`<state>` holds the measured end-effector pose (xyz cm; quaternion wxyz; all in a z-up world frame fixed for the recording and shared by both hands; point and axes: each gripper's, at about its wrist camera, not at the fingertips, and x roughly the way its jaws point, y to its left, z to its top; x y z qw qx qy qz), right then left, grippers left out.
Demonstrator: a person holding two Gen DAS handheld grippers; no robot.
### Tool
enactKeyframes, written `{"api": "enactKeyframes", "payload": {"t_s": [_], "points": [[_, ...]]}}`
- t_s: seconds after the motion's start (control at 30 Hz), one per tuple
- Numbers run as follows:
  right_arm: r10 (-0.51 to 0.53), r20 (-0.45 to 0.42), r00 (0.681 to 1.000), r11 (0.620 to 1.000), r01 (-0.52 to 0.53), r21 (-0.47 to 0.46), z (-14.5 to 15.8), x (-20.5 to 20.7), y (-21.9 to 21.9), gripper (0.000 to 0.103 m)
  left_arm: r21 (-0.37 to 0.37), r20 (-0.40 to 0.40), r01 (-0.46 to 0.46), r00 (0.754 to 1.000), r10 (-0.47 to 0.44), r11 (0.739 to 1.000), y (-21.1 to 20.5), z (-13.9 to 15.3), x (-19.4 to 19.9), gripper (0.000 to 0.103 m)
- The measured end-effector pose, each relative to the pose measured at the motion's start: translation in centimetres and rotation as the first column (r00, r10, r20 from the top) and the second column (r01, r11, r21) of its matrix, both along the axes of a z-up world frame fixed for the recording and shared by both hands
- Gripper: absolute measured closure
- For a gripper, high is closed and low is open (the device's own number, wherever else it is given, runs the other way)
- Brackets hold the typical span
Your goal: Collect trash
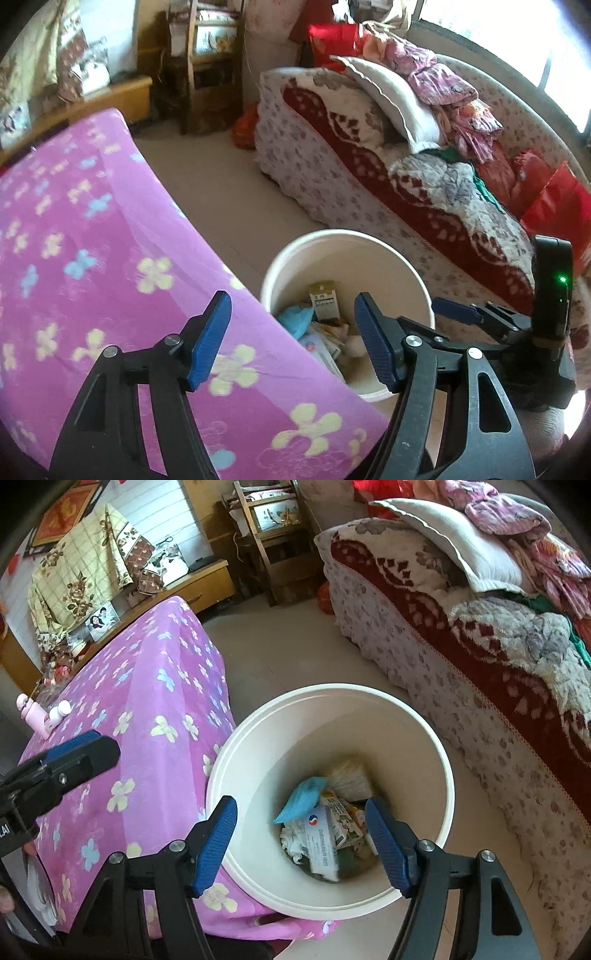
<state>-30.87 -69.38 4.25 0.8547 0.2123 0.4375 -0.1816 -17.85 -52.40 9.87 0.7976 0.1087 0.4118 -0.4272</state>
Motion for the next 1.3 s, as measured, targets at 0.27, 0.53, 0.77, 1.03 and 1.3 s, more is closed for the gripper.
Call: {"api": "enactKeyframes", "payload": {"t_s": [0.27,0.53,0.77,1.03,1.3], "points": [[0.003,0.038,0.999,0.999,-0.001,-0.043,1.2,-0.5,2.8,0.034,0.025,0.147,-0.106,0.984,0.102,0.994,2.7,1.2,-0.6,0.035],[-0.008,0.100,0.995,0.994,0.018,-0.104,3.7,-1.4,6.0,0.034,-0.016,0.140,-0.168,0.976,0.168,0.986,6.6,2.4,-1.1,0.035],[-0.020,0.152,0.988,0.986,0.044,-0.159,6.0,-2.3,9.0,0.034,-0.054,0.180,-0.183,0.965,0.190,0.982,9.3,4.1,-2.5,0.035],[-0.049,0.219,0.975,0.968,0.101,-0.231,9.1,-4.3,11.5,0.030,-0.122,0.223,-0.159,0.958,0.183,0.980,11.3,6.1,-5.2,0.035],[-0.031,0.295,0.955,0.942,0.127,-0.311,12.7,-6.2,13.6,0.023,-0.195,0.270,-0.149,0.942,0.199,0.969,12.9,8.6,-7.0,0.035]]}}
